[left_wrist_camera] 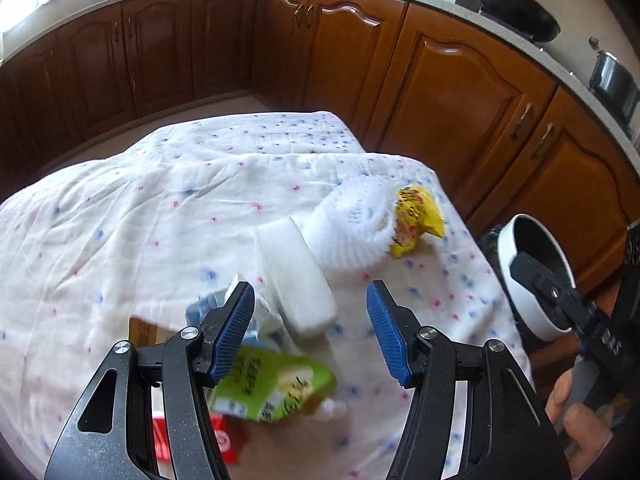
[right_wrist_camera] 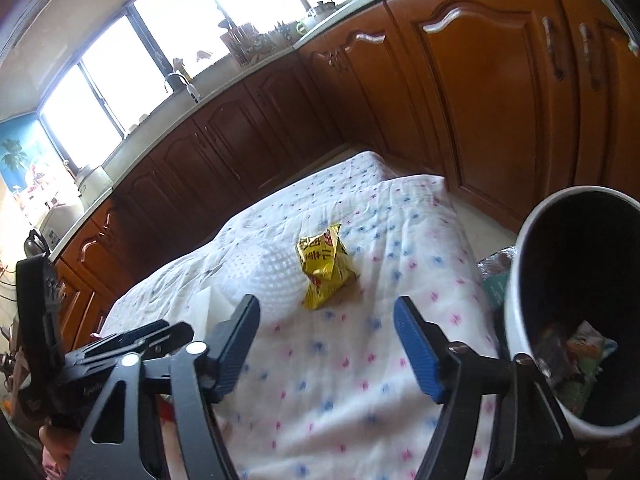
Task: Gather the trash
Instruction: 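Grasp the white foam block with the left gripper while the right gripper grasps the yellow wrapper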
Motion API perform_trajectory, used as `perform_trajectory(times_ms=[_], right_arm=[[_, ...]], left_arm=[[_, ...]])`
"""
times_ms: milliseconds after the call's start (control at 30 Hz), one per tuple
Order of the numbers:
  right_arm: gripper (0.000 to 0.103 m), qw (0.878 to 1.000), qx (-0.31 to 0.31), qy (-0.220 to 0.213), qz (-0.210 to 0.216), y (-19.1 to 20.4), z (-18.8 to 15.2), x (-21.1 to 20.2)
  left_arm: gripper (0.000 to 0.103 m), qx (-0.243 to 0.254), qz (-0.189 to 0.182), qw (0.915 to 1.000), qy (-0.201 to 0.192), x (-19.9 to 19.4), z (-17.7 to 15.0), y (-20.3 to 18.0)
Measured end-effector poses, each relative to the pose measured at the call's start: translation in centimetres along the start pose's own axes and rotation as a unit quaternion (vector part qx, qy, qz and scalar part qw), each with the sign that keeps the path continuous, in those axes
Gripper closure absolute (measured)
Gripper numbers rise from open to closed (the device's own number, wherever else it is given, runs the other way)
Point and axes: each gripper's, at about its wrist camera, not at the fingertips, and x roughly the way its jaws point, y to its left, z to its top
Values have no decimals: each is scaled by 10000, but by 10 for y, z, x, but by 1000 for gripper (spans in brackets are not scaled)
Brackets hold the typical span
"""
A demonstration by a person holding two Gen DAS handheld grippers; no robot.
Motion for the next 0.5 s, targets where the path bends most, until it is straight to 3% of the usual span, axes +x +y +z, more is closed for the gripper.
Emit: perform_trajectory(times_ms=[300, 367, 433, 500], right_arm=[[51, 9992, -2, 392, -44, -2, 14, 61], [64, 9989, 12, 464, -45, -3, 13, 67], [91, 9987, 0, 514, -72, -5, 11, 67], [98, 9989, -39, 465, -84, -5, 8, 63]], left_arm=[[44, -27, 254, 9995, 188, 25, 10, 5], [49, -31, 268, 9994, 202, 28, 9, 4], [57, -27, 247, 9993, 266, 33, 8, 3], [70, -19, 170, 9994, 303, 36, 7, 1]])
